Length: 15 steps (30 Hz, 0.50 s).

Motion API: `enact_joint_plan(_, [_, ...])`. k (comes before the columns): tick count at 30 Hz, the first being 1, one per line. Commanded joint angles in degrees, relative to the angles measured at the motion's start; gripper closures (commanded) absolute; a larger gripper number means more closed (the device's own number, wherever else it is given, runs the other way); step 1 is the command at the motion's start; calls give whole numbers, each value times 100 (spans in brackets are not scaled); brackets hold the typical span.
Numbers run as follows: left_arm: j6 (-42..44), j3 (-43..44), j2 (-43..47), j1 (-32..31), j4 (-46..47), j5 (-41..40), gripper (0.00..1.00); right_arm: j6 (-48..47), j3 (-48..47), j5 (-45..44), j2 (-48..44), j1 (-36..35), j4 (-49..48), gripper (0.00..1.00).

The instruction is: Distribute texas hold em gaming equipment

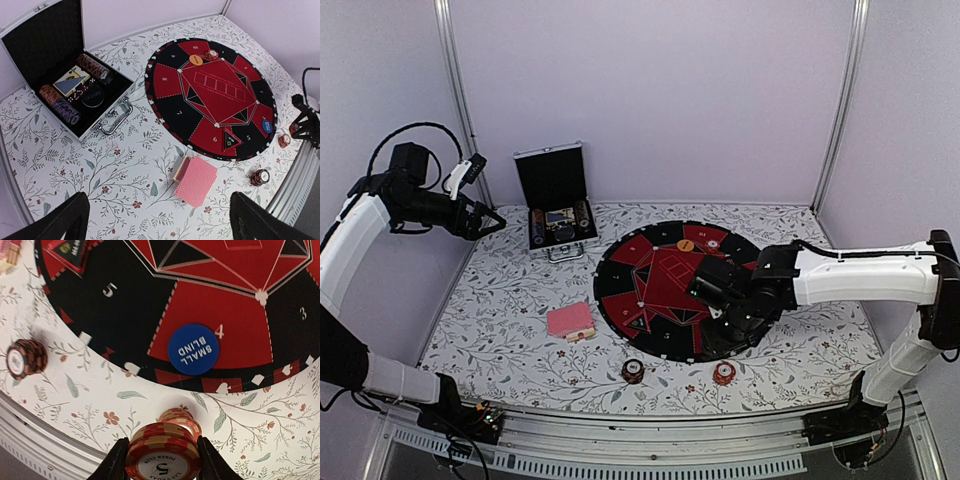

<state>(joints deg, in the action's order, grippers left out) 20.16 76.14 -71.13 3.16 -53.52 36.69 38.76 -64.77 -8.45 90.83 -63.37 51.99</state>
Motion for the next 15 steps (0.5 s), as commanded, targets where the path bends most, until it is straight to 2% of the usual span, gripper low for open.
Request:
enact_joint_plan(1, [40,156,65,39,-71,26,0,-262,-782,-277,186,-45,163,70])
enact_joint_plan(8, [6,121,73,37,-25,125,0,-849,-2147,-256,1485,-4,-243,70])
enact_joint_plan(15, [-26,108,73,32,14,221,0,-1441,-4149,-24,3149,272,-470,70])
